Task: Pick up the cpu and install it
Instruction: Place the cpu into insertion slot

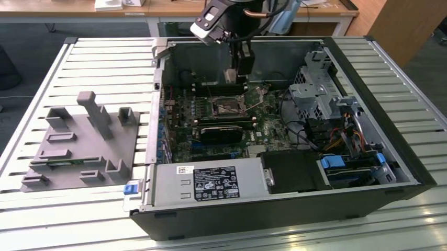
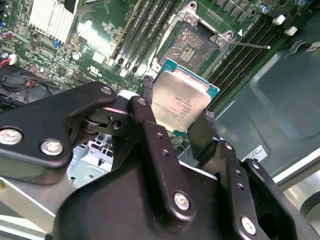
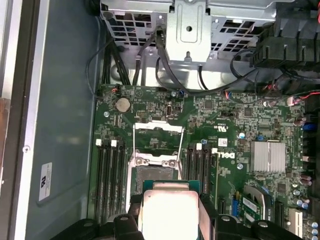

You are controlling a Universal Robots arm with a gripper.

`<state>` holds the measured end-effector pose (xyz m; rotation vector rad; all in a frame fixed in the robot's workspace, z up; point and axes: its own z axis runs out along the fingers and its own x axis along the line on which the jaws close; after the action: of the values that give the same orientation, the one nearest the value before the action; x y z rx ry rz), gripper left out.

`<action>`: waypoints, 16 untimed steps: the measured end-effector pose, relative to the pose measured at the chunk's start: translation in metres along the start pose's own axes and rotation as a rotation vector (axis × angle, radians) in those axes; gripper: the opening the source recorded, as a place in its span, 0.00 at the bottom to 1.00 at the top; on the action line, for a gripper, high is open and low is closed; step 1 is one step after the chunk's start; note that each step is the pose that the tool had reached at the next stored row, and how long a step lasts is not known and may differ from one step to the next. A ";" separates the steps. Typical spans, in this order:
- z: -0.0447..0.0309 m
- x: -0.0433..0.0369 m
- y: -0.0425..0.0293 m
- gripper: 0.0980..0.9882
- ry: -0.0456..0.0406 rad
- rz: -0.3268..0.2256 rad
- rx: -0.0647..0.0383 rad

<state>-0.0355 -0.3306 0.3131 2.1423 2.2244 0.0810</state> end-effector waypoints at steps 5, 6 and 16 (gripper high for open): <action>0.0038 0.0030 -0.0002 0.49 -0.0001 0.000 0.000; 0.0046 0.0036 -0.0002 0.49 -0.0002 0.001 0.000; 0.0137 0.0095 -0.0007 0.49 -0.0015 0.015 0.000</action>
<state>-0.0355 -0.3211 0.2993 2.1591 2.2072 0.0800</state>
